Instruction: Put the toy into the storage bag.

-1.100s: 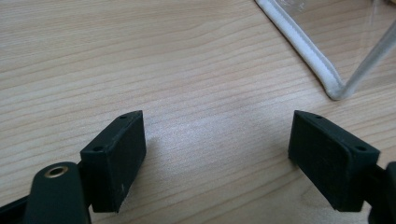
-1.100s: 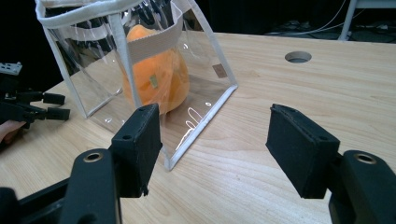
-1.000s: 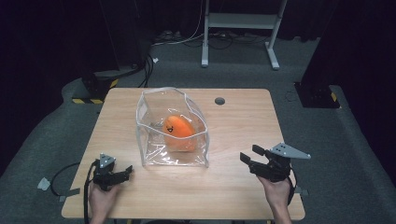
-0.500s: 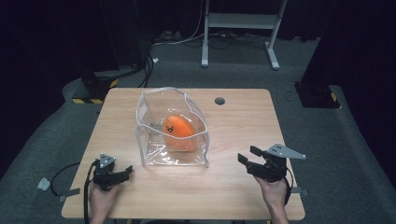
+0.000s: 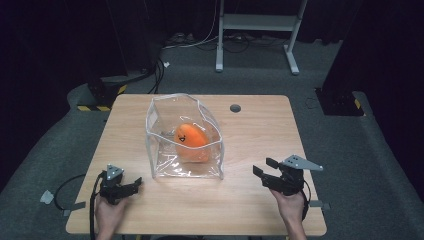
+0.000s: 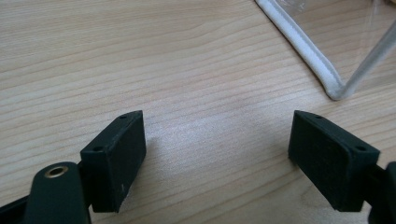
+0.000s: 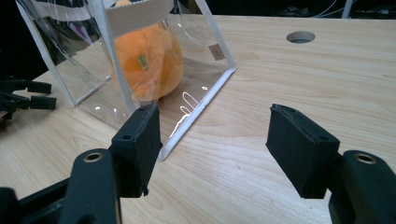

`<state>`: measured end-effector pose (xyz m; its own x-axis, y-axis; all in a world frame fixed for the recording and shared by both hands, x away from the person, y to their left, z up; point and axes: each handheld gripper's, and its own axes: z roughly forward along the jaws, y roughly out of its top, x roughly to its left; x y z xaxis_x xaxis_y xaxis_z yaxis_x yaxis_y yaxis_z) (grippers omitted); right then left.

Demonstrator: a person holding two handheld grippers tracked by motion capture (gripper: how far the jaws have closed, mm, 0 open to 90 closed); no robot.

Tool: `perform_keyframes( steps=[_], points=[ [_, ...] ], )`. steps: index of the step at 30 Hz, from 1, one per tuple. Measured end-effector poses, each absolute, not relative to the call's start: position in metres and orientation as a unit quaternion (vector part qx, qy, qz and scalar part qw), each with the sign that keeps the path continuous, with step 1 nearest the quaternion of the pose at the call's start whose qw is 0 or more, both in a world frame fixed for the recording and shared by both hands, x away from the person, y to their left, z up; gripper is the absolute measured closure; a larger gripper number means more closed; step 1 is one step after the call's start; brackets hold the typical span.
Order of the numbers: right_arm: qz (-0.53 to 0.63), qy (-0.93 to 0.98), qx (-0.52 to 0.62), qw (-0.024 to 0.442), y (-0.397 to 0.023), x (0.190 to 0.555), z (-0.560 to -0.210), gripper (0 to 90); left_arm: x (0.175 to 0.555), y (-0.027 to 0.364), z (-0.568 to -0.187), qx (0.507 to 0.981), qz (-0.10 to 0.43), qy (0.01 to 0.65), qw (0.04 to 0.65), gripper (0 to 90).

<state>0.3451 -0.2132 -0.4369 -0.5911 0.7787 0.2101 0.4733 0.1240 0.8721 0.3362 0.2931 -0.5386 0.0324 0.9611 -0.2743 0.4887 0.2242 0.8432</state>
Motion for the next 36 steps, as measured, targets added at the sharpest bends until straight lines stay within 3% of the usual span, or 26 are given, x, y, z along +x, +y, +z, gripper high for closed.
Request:
perform_keyframes(
  steps=[36],
  points=[
    [0.470, 0.743, 0.450, 0.155, -0.213, 0.354, -0.462, 35.0, 0.336, 0.293, -0.539, 0.564, 0.265, 0.643, 0.445, 19.1]
  ],
)
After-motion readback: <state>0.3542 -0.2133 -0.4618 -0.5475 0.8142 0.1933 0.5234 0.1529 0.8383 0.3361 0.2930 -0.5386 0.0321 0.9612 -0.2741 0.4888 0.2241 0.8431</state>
